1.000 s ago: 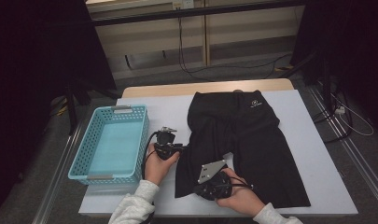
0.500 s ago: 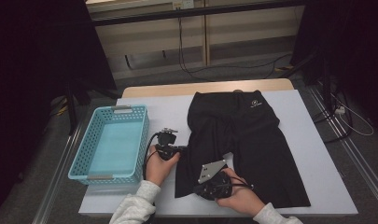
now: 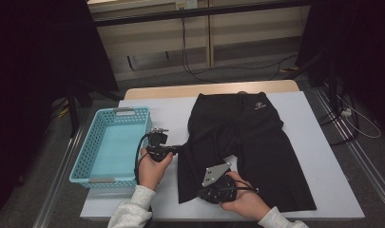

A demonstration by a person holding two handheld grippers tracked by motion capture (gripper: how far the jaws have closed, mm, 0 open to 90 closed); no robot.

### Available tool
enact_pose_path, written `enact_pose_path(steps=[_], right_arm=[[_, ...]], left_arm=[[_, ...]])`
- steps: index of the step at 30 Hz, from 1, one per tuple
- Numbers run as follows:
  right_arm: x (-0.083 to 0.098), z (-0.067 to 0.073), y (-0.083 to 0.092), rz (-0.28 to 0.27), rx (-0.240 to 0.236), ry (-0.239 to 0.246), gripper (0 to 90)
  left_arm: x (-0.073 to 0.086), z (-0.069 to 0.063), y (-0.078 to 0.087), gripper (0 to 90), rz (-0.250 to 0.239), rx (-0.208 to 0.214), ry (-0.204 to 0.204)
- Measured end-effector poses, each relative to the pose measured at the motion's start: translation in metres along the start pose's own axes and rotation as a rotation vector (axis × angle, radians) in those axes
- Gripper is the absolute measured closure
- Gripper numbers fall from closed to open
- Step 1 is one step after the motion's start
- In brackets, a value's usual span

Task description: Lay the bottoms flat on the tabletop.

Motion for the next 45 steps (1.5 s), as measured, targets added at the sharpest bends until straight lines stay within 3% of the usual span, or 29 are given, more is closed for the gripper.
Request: enact_pose_path(steps=[4, 9, 13, 16, 17, 18, 20, 22, 25, 28, 31, 38, 41, 45], right_arm=[[-0.001, 0.003, -0.001, 0.0, -0.011, 0.009, 87.8], [-0.003, 0.01, -0.001, -0.008, -0.07, 0.009, 88.0], [-0.003, 0.011, -0.001, -0.007, -0.078, 0.009, 85.3], [-0.004, 0.005, 0.003, -0.019, -0.038, -0.007, 69.7], [-0.004, 0.005, 0.003, -0.019, -0.038, -0.007, 69.7], [-0.002, -0.005, 0.007, -0.018, 0.008, -0.073, 55.9], [0.002, -0.015, 0.012, -0.02, 0.047, -0.091, 53.7], [0.008, -0.025, 0.018, -0.021, 0.093, -0.113, 47.1], [0.018, -0.038, 0.026, 0.008, 0.174, -0.156, 46.0], [0.028, -0.045, 0.028, 0.027, 0.208, -0.19, 45.7], [0.032, -0.047, 0.028, 0.039, 0.216, -0.199, 46.2], [0.033, -0.05, 0.033, 0.034, 0.233, -0.205, 45.9], [0.033, -0.059, 0.044, 0.008, 0.283, -0.236, 47.1], [0.039, -0.071, 0.054, 0.017, 0.393, -0.271, 54.6]], left_arm=[[0.002, 0.002, -0.006, 77.3, 0.002, -0.014, -0.009], [-0.004, -0.001, -0.007, 45.8, -0.06, -0.023, -0.028], [-0.003, -0.005, -0.013, 39.6, -0.064, -0.022, -0.043], [-0.005, -0.008, -0.02, 41.1, -0.069, 0.002, -0.056], [-0.005, -0.008, -0.02, 41.6, -0.069, 0.002, -0.056], [-0.007, -0.011, -0.025, 42.0, -0.067, 0.014, -0.054], [-0.009, -0.013, -0.029, 43.7, -0.066, 0.011, -0.066], [-0.009, -0.01, -0.032, 52.2, -0.051, -0.014, -0.074], [-0.007, -0.001, -0.034, 75.5, -0.004, -0.007, -0.036], [-0.009, 0.001, -0.032, 86.3, -0.003, 0.001, -0.02], [-0.013, 0.004, -0.025, 86.8, -0.03, 0.014, 0.004], [-0.012, 0.009, -0.023, 86.8, -0.024, 0.015, 0.023], [-0.011, 0.009, -0.025, 86.5, -0.019, 0.012, 0.02], [-0.011, 0.01, -0.025, 86.3, -0.02, 0.013, 0.02]])
Point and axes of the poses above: each handheld gripper's, and its own axes: y roughly backward along the jaws, x roughly out of its underside, z roughly to its left, the point moved 7 cm from there along -y, roughly forward along the jaws, and after that the axes turned 12 degrees about y, right-handed, at the moved point
